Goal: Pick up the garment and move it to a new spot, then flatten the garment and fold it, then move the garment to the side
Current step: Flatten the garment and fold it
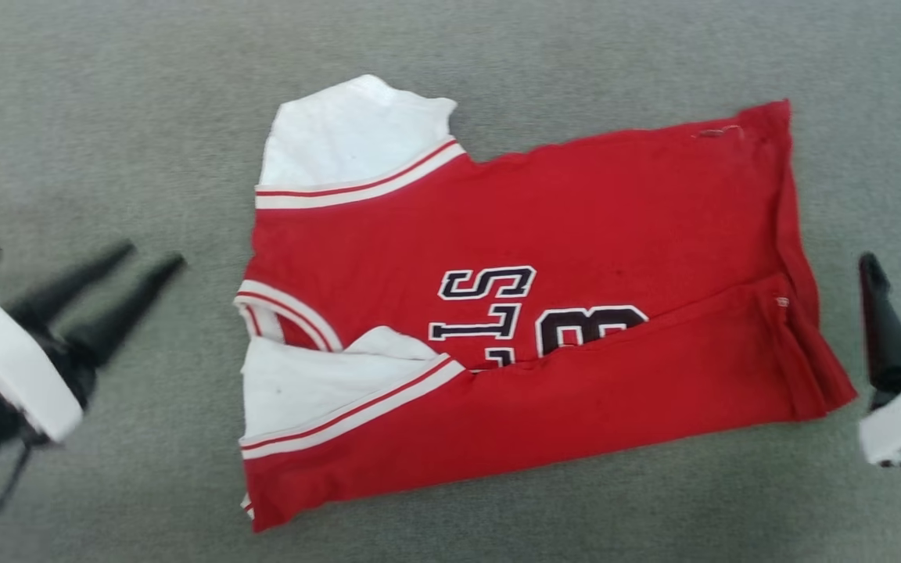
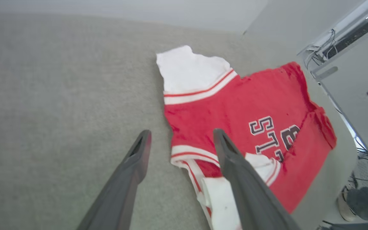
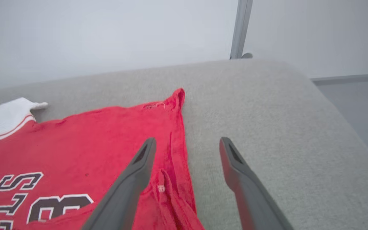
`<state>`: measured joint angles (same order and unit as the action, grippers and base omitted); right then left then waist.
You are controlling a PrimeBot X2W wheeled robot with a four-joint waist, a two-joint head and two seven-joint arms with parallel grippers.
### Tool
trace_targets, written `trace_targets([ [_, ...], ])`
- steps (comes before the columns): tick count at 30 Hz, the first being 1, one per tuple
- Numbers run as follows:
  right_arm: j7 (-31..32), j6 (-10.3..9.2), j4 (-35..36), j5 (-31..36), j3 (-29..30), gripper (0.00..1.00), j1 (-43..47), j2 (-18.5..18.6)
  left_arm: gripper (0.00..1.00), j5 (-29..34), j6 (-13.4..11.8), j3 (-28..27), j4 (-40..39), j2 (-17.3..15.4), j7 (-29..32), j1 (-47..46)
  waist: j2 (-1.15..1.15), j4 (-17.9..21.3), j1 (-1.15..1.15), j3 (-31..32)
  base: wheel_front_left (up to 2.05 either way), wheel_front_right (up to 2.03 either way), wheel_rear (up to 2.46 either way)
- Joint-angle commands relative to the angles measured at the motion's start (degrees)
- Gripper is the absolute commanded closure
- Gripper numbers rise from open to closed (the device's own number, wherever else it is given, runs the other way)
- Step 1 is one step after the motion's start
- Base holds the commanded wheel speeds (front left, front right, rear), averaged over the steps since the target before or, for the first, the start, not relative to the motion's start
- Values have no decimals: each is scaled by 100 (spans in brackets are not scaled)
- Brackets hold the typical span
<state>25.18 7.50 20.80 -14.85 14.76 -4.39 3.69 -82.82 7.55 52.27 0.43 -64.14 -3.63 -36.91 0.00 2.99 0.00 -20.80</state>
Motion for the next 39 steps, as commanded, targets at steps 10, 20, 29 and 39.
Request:
trace_targets([
  [10, -2093, -3, -558, -306, -859, 0, -205, -79, 0, 200, -16, -179, 1441, 311, 244, -1603, 0, 947, 0, -464, 0, 0, 0],
  [20, -2924, -3, -807, -541, -1431, 0, 59, -82, 0, 296, -16, 453, 2208, -80, 2069, -2610, 0, 1633, 0, -1033, 0, 0, 0],
  [29, -3267, -3, -1124, -673, -1612, 0, 137, -81, 0, -582, -15, 550, 1893, -263, 3537, -2978, 0, 1815, 0, -1266, 0, 0, 0],
  [39, -3255, -3, -1287, -638, -1814, 0, -111, -82, 100, -762, -15, 612, 1476, -195, 3990, -3031, 0, 1774, 0, -1407, 0, 0, 0],
])
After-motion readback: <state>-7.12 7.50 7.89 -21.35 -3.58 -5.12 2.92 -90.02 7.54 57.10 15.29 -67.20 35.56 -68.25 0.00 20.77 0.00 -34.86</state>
